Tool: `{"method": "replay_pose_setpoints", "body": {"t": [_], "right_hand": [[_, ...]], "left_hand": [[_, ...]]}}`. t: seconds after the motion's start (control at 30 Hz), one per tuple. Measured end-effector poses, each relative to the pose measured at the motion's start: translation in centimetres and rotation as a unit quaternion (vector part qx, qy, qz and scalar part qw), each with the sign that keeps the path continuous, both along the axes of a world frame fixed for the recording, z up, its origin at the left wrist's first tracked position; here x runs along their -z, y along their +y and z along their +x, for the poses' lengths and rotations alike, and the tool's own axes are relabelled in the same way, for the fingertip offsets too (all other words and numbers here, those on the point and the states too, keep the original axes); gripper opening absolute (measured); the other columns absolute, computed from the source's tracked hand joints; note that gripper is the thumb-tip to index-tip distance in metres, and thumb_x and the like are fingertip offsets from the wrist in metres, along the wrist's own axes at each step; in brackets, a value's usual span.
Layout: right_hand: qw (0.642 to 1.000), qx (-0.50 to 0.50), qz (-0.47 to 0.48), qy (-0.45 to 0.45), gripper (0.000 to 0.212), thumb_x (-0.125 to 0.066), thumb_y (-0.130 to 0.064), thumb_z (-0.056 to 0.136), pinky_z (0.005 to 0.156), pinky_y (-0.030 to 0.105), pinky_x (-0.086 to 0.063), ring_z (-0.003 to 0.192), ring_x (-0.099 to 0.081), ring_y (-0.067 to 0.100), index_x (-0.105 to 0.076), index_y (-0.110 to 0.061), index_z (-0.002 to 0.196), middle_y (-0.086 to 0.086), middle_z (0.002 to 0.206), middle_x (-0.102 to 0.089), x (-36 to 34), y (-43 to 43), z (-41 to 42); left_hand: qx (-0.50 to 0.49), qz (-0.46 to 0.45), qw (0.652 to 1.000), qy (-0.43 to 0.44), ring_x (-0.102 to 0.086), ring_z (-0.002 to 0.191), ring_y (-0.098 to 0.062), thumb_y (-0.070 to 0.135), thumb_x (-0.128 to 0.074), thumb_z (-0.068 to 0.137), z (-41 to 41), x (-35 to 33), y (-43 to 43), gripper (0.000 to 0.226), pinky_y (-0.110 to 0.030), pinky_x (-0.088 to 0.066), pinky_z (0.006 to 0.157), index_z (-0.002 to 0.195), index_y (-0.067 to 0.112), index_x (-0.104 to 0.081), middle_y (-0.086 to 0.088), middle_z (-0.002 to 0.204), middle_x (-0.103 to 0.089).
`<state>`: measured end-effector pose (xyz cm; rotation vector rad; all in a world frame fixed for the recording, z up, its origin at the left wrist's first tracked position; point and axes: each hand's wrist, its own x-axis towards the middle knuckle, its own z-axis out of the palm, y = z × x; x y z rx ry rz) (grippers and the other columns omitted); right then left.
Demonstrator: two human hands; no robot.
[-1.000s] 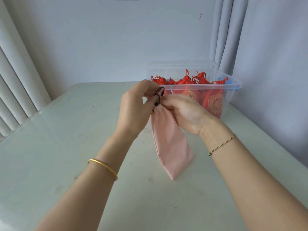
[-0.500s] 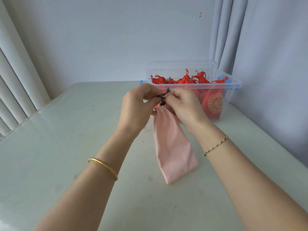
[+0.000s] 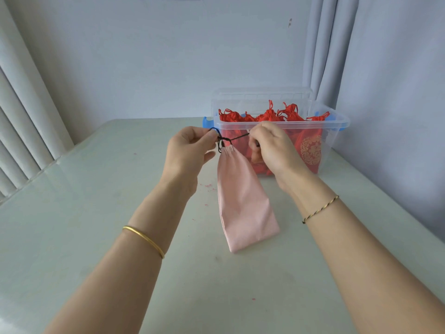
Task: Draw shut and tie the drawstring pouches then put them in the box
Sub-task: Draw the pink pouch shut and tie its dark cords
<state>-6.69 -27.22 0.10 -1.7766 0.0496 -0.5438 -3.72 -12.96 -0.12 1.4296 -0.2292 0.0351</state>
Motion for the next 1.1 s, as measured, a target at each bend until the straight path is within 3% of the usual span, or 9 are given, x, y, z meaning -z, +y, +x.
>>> {"method": "replay_pose_setpoints", "body": {"t": [0.13,0.27,0.47,0.6,0.73,0.9,1.1], "right_hand": [[0.982,-0.044,0.183,0.016,0.027,-0.041,-0.007,0.085,0.051,0.026,-0.038,0.051,-0.045,0.014,-0.041,-0.014,0.059,0.003,0.063,-0.052,-0.5,0.2,-0.3],[0.924,-0.149,0.352,-0.01,0.028,-0.037,-0.005,0.087,0.045,0.022,-0.036,0.049,-0.053,0.016,-0.036,-0.013,0.06,0.011,0.07,-0.064,-0.9,0.4,-0.5],[0.959,-0.084,0.271,0.017,0.024,-0.036,-0.002,0.085,0.041,0.02,-0.03,0.042,-0.037,0.016,-0.037,-0.014,0.064,0.003,0.051,-0.046,-0.1,-0.2,-0.1],[0.98,-0.057,0.189,0.038,0.024,-0.04,-0.003,0.085,0.044,0.023,-0.03,0.044,-0.039,0.016,-0.04,-0.013,0.063,0.003,0.052,-0.049,0.2,-0.4,0.0],[0.981,-0.074,0.17,0.061,0.024,-0.043,-0.004,0.087,0.045,0.025,-0.032,0.045,-0.042,0.017,-0.042,-0.012,0.064,0.005,0.055,-0.052,0.4,-0.2,0.0],[0.969,-0.094,0.221,0.063,0.025,-0.042,-0.004,0.089,0.045,0.023,-0.039,0.046,-0.051,0.016,-0.043,-0.01,0.064,0.008,0.061,-0.061,0.0,0.0,-0.1],[0.959,-0.109,0.256,0.056,0.029,-0.046,-0.012,0.093,0.045,0.019,-0.043,0.049,-0.057,0.011,-0.048,-0.009,0.065,0.008,0.071,-0.064,-0.5,-0.1,-0.4]], "left_hand": [[-0.024,-0.012,0.999,0.042,-0.058,0.07,-0.009,0.017,-0.053,0.092,0.1,-0.1,0.0,0.018,-0.027,-0.047,0.074,0.074,0.015,-0.05,0.002,0.075,-0.06],[-0.052,0.026,0.997,0.047,-0.052,0.073,-0.012,0.018,-0.052,0.092,0.2,-0.1,0.1,0.019,-0.026,-0.044,0.072,0.074,0.017,-0.047,0.002,0.077,-0.057],[-0.095,0.082,0.992,0.014,-0.042,0.068,-0.009,0.016,-0.055,0.089,0.3,-0.5,0.5,0.015,-0.022,-0.033,0.062,0.076,0.016,-0.049,0.0,0.083,-0.054],[0.011,-0.016,0.998,0.053,-0.053,0.069,-0.01,0.016,-0.057,0.09,0.1,-1.1,1.2,0.016,-0.024,-0.036,0.064,0.074,0.017,-0.057,0.003,0.073,-0.064],[0.11,-0.069,0.991,0.017,-0.065,0.076,-0.01,0.016,-0.051,0.094,-0.2,-1.2,1.2,0.021,-0.021,-0.041,0.061,0.074,0.019,-0.054,0.002,0.075,-0.069],[0.092,0.026,0.995,-0.018,-0.06,0.059,-0.007,0.015,-0.056,0.091,-0.2,-0.9,1.2,0.016,-0.02,-0.033,0.053,0.076,0.013,-0.062,0.003,0.064,-0.063],[0.115,0.139,0.983,-0.022,-0.057,0.052,-0.005,0.012,-0.063,0.087,-0.3,-0.6,0.9,0.008,-0.022,-0.036,0.058,0.085,0.006,-0.068,0.004,0.061,-0.064]]}}
